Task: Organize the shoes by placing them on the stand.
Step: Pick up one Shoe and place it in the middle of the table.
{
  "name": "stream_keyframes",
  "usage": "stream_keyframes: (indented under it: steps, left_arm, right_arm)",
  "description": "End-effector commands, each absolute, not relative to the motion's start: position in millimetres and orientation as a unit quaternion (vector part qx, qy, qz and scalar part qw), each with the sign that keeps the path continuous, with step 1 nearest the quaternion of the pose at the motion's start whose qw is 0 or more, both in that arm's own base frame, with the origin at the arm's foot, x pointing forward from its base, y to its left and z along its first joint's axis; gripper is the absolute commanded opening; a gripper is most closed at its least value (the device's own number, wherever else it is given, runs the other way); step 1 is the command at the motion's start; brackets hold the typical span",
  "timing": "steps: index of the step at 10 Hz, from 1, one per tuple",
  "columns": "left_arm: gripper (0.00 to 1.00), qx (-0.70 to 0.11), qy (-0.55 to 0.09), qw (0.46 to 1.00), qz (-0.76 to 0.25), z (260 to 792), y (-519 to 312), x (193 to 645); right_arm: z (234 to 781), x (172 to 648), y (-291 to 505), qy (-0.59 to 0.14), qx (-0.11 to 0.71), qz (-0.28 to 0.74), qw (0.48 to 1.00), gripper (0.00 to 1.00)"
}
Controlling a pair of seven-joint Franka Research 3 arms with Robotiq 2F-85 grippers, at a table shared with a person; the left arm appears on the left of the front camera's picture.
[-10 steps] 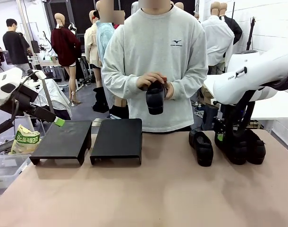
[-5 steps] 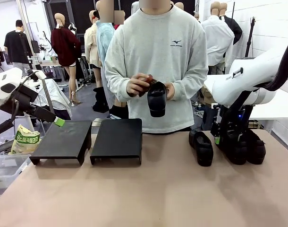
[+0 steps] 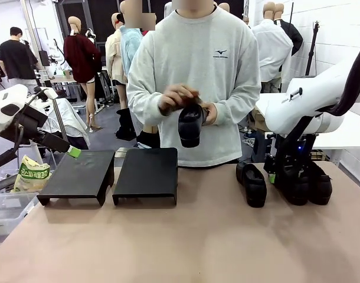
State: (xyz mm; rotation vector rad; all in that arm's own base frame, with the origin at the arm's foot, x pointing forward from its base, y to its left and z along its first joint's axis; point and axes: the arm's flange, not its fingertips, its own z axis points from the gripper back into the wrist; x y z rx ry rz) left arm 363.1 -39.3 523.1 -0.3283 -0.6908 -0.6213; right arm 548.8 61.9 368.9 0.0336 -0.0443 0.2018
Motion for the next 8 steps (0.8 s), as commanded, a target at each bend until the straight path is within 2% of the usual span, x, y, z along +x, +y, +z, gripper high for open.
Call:
stream_keyframes:
  steps: [1, 4, 8]
  left_arm:
    - [1.0, -0.164, -0.334, 0.88, -0.297, 522, -38, 364]
    - [1.0, -0.164, -0.334, 0.88, -0.297, 522, -38, 364]
    - [1.0, -0.164, -0.334, 0.88, -0.297, 522, -38, 364]
  right_arm:
    - [357, 564, 60, -0.012, 0.009, 0.077, 0.997, 1.0]
    - [346, 566, 60, -0.007, 0.005, 0.076, 0.997, 1.0]
    - [339, 573, 57, -0.001, -0.016, 0.058, 0.998, 0.37]
